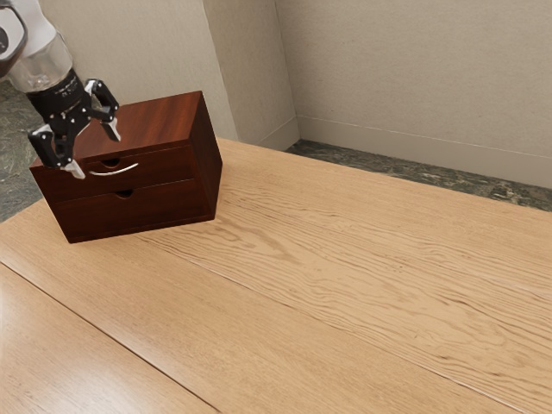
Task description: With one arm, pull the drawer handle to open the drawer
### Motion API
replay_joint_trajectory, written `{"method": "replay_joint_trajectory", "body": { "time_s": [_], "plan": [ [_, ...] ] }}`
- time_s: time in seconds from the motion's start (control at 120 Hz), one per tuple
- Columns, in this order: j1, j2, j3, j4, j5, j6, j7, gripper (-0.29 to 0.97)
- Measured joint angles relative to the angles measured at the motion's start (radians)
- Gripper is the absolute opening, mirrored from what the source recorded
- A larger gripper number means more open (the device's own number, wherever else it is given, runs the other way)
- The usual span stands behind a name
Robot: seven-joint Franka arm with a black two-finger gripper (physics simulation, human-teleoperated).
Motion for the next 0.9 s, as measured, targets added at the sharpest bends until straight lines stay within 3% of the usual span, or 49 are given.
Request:
{"method": "replay_joint_trajectory", "body": {
  "time_s": [0.192, 0.408, 0.9],
  "plan": [
    [0.018, -0.063, 0.022, -0.184, 0.004, 0.189, -0.074, 0.68],
    [-0.003, -0.03, 0.057, -0.218, 0.004, 0.35, -0.135, 0.68],
    [-0.011, 0.028, 0.105, -0.225, 0.001, 0.445, -0.213, 0.67]
  ]
}}
